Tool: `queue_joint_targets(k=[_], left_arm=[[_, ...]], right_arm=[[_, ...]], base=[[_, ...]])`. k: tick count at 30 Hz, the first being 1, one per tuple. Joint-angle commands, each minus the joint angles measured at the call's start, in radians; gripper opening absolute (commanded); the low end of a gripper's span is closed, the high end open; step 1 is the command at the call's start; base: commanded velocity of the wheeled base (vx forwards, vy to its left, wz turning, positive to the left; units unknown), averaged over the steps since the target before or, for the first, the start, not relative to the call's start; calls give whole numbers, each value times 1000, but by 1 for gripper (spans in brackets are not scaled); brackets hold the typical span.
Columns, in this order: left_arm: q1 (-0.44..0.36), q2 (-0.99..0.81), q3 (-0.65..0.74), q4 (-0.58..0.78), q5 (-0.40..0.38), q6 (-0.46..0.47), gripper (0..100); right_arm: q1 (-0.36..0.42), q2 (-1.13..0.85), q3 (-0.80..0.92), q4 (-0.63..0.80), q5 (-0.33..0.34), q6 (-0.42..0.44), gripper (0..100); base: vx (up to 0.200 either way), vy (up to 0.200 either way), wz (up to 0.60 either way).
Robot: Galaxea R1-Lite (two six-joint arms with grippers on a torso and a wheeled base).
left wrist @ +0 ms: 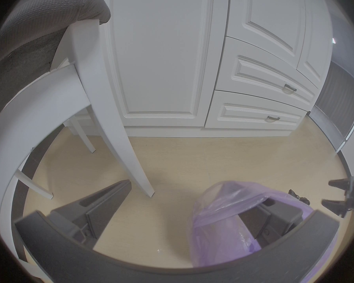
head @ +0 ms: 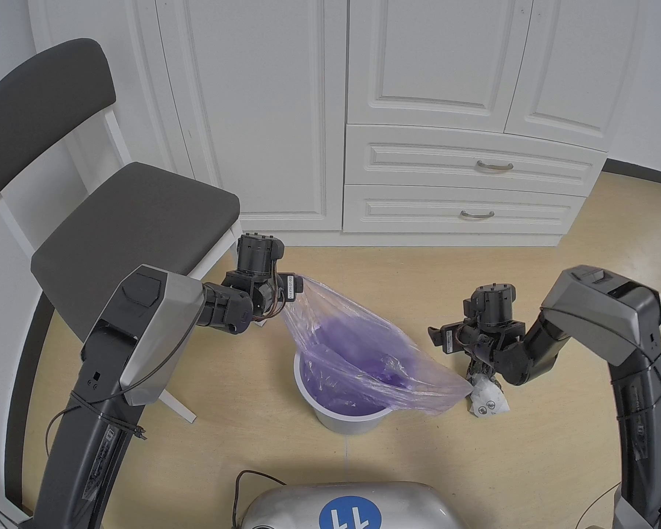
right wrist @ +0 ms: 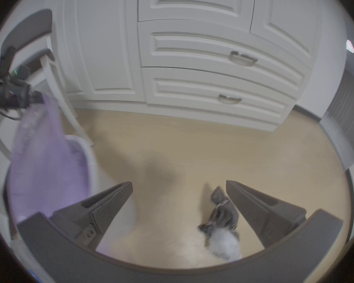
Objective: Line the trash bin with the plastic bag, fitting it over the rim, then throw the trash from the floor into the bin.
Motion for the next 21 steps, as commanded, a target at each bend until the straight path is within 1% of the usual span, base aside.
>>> queue_joint_targets(k=[1, 5, 10, 13, 21], left_arm=[[2, -22, 0, 33, -7, -5, 100], [2, -48, 0, 77, -36, -6, 100], [5, -65, 0, 80, -36, -6, 100], [5, -85, 0, 77, -39, -6, 100], [10, -120, 0, 73, -53, -16, 100]], right_arm=[[68, -382, 170, 334, 271, 156, 100], [100, -389, 194, 363, 286, 151, 100], [137, -388, 227, 375, 294, 142, 100], [169, -366, 245, 362, 302, 114, 100], [157, -288, 204, 355, 292, 110, 100]], base=[[0, 0, 0], [0, 0, 0], [0, 0, 0], [0, 0, 0], [0, 0, 0]])
